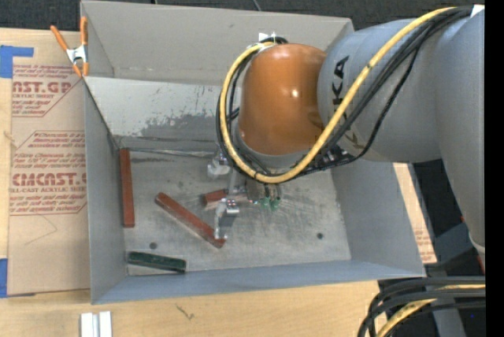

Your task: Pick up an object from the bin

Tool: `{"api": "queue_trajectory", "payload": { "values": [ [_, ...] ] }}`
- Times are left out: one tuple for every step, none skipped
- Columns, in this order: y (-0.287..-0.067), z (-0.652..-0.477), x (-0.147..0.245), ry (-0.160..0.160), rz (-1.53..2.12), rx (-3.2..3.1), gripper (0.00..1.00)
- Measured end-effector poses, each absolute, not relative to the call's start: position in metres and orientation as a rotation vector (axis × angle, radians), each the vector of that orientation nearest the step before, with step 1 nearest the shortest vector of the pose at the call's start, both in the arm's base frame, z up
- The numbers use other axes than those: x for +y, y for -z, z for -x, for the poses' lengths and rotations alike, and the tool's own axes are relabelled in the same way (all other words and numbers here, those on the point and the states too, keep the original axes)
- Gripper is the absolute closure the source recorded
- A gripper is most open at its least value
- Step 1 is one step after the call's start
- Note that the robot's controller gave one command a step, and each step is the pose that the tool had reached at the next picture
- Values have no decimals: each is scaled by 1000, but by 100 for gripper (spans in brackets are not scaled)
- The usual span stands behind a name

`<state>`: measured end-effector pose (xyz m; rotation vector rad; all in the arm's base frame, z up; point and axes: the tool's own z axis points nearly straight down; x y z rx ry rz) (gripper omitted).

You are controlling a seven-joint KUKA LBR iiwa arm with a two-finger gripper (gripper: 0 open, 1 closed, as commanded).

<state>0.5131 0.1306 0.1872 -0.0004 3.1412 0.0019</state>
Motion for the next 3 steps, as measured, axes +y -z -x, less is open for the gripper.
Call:
{"api": "queue_trajectory", "payload": {
  "values": [
    [-187,-513,131,-2,1,3141,0],
    [-149,-529,123,-4,62,3130,0],
    [-78,-546,96,0,226,3115,100]
  ]
}}
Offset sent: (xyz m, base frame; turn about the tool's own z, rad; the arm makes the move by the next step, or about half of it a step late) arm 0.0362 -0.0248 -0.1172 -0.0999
